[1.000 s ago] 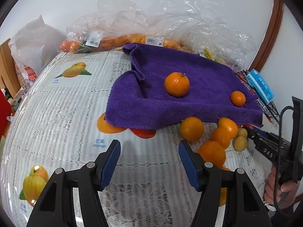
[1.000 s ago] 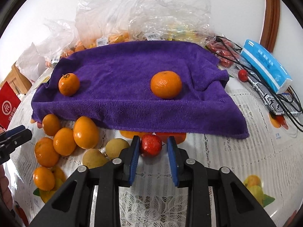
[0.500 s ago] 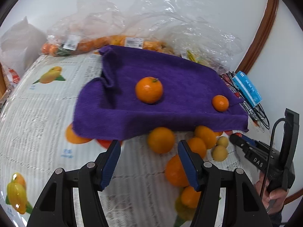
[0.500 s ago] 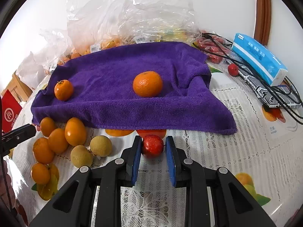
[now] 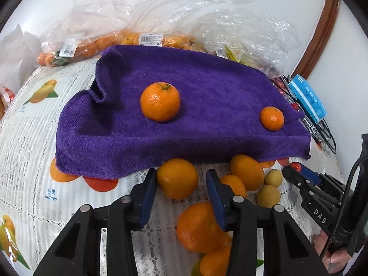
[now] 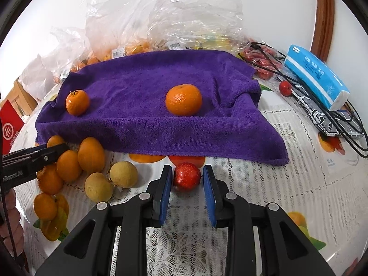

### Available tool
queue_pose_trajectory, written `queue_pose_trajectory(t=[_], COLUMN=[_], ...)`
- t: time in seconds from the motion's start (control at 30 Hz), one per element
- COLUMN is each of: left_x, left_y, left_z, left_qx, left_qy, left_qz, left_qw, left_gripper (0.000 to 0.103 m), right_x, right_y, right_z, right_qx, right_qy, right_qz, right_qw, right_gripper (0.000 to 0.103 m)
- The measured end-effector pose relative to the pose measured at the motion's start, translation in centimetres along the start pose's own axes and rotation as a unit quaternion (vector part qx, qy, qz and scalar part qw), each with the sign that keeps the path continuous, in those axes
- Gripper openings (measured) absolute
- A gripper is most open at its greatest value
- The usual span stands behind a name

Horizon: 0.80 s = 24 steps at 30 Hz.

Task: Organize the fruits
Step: 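Close the left tool on an orange while the right tool holds the red fruit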

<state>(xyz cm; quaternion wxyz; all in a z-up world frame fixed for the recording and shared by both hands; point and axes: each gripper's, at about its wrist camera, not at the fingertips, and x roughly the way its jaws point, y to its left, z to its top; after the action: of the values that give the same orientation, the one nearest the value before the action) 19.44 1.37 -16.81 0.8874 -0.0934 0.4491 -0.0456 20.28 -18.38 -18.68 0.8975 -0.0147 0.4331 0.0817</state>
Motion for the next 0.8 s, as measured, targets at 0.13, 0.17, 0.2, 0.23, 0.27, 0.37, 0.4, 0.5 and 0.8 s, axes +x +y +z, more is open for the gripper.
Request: queue_pose_trajectory(t=[0.13,0.17,0.2,0.23,0.27,0.37,0.4,0.5,0.8], left_x=[0.0,0.1,0.1,0.1,0.2,0.3,0.3,0.2,-1.3], left_y=[0.0,-0.1,-0.1,-0.1,-0.1,-0.1,-0.1,0.2,0.7], left_z=[-0.1,-0.1,-0.1,0.0,0.0,0.1,0.1,0.1,0.0], left_qx=[0.001,0.001,0.002,0.003,0.002,0.002,0.003,-0.004,-0.007], left_qy=[-0.006,-0.008,-0.010,-0.011,-0.011,-0.011,-0.012,-0.005,-0.021], left_qz=[-0.001,0.000,0.002,0.005,0.006,0.008,0.009,-0.007,-0.015], left_qw=[1.0000,1.0000,0.9999,0.9999,0.9999,0.9999,0.9999,1.0000,0.9996], left_gripper=[0.040,0.040,0.040,0.040,0.040,0.039,0.035,0.033,0.033], right_x=[0.0,0.0,0.0,0.0,0.0,0.0,0.0,0.0,-0.1], right_y=[-0.1,-0.1,-0.2,-0.3,-0.3,-0.4,-0.4,-0.4,-0.7], right_z=[-0.1,-0.1,-0.1,-0.1,-0.1,-0.1,-0.1,-0.1,-0.3], right_qx=[0.004,0.004,0.004,0.006,0.008,0.009,0.008,0.008,0.026], right_qy=[-0.001,-0.001,-0.001,-0.001,-0.002,-0.002,-0.002,-0.002,-0.007], right_qz=[0.005,0.004,0.005,0.008,0.009,0.010,0.010,0.010,0.023], right_qw=[1.000,1.000,1.000,1.000,1.000,1.000,1.000,1.000,0.999], right_gripper=[0.029,0.029,0.029,0.029,0.029,0.029,0.029,0.029,0.026])
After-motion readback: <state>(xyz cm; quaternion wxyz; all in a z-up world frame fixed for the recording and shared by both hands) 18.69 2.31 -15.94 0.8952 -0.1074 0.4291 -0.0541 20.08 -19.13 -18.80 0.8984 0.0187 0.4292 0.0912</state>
